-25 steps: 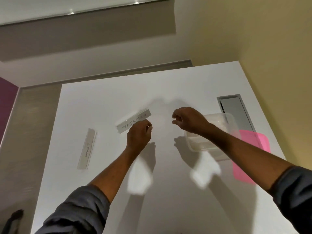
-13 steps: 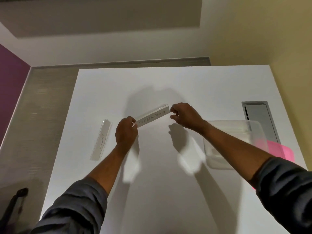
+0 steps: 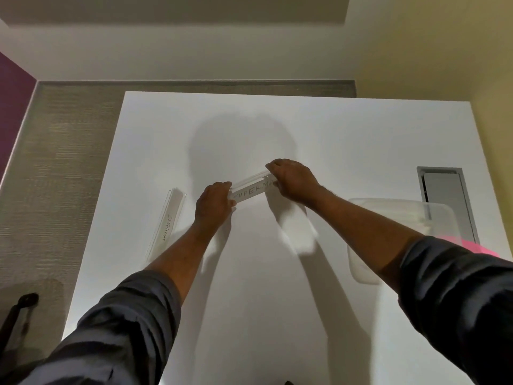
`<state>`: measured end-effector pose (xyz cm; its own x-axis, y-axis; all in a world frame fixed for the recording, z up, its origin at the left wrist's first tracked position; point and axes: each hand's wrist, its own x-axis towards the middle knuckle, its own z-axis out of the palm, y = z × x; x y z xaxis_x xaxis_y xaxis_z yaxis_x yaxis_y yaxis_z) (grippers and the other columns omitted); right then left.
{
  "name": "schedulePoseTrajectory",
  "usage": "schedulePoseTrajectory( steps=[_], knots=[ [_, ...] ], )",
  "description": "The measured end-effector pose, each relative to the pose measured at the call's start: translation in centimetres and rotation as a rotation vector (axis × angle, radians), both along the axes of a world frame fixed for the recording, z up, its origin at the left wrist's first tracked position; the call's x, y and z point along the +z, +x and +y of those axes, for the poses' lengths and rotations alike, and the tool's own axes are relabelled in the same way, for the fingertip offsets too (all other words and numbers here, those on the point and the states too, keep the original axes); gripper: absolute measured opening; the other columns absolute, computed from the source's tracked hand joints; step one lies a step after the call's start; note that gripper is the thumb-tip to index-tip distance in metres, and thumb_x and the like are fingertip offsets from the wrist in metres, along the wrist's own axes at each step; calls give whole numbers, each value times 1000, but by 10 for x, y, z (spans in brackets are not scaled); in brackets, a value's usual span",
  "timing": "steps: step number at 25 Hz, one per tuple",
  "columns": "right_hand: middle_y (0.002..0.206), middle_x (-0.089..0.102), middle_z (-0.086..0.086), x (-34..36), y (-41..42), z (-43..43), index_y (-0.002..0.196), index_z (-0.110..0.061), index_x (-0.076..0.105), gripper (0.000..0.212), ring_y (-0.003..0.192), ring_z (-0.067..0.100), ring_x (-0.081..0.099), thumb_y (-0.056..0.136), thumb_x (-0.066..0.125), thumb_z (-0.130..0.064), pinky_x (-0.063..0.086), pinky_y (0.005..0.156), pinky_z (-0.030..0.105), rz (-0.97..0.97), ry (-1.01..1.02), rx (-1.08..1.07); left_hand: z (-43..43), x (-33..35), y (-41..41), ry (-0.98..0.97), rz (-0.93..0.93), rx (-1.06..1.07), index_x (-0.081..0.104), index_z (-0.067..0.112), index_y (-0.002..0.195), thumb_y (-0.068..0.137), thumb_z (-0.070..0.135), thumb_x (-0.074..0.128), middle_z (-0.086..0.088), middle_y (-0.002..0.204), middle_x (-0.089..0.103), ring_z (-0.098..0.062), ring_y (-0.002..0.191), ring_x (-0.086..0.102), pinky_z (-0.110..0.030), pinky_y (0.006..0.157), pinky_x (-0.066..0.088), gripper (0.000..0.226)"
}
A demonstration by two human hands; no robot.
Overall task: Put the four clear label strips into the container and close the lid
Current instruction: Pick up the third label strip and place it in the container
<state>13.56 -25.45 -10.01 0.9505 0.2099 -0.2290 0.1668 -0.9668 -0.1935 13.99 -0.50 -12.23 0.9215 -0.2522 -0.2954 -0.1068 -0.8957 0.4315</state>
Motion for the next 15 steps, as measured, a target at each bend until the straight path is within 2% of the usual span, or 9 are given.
schedulePoseTrajectory(
  steps=[2, 6, 8, 10, 13, 15],
  knots=[
    [129, 66, 7, -6, 6, 1, 131, -9, 60, 33, 116, 32, 63, 98, 60, -12, 56, 89, 43, 12, -30, 11, 0, -2, 3, 5, 0, -15, 67, 12, 135, 91, 15, 76, -12, 130, 71, -36, 119, 65, -47, 95, 60, 46],
    [121, 68, 6, -14, 14, -1, 125, -11, 62, 28, 110, 31, 65, 98, 58, -7, 52, 80, 39, 20, -73, 24, 2, -4, 6, 25, -32, -37, 72, 12, 107, 87, 14, 72, -11, 110, 78, -33, 99, 69, -37, 74, 59, 19],
    [117, 68, 7, -16, 16, -2, 120, -11, 63, 24, 106, 32, 66, 97, 56, -5, 47, 74, 37, 28, -86, 25, 3, -6, 6, 0, -47, -12, 75, 9, 108, 88, 12, 71, -13, 109, 79, -33, 98, 70, -35, 74, 56, 20],
    [115, 67, 7, -17, 18, -2, 118, -11, 62, 23, 104, 32, 66, 97, 56, -4, 46, 70, 37, 34, -104, 31, 3, -7, 7, -10, -45, 0, 77, 7, 111, 88, 10, 72, -14, 109, 79, -33, 97, 70, -38, 76, 61, 23],
    [117, 67, 5, -17, 20, -3, 123, -13, 63, 27, 105, 30, 66, 98, 54, -5, 51, 70, 38, 45, -110, 27, 3, -7, 11, -20, -36, 25, 78, 8, 107, 86, 8, 71, -14, 105, 80, -33, 89, 71, -39, 73, 62, 22],
    [119, 67, 5, -17, 22, -4, 125, -13, 63, 28, 107, 30, 66, 100, 53, -7, 56, 74, 40, 55, -79, 7, 3, -6, 14, -21, -26, 36, 79, 9, 112, 87, 8, 71, -14, 107, 81, -34, 90, 73, -38, 75, 61, 27]
  ],
)
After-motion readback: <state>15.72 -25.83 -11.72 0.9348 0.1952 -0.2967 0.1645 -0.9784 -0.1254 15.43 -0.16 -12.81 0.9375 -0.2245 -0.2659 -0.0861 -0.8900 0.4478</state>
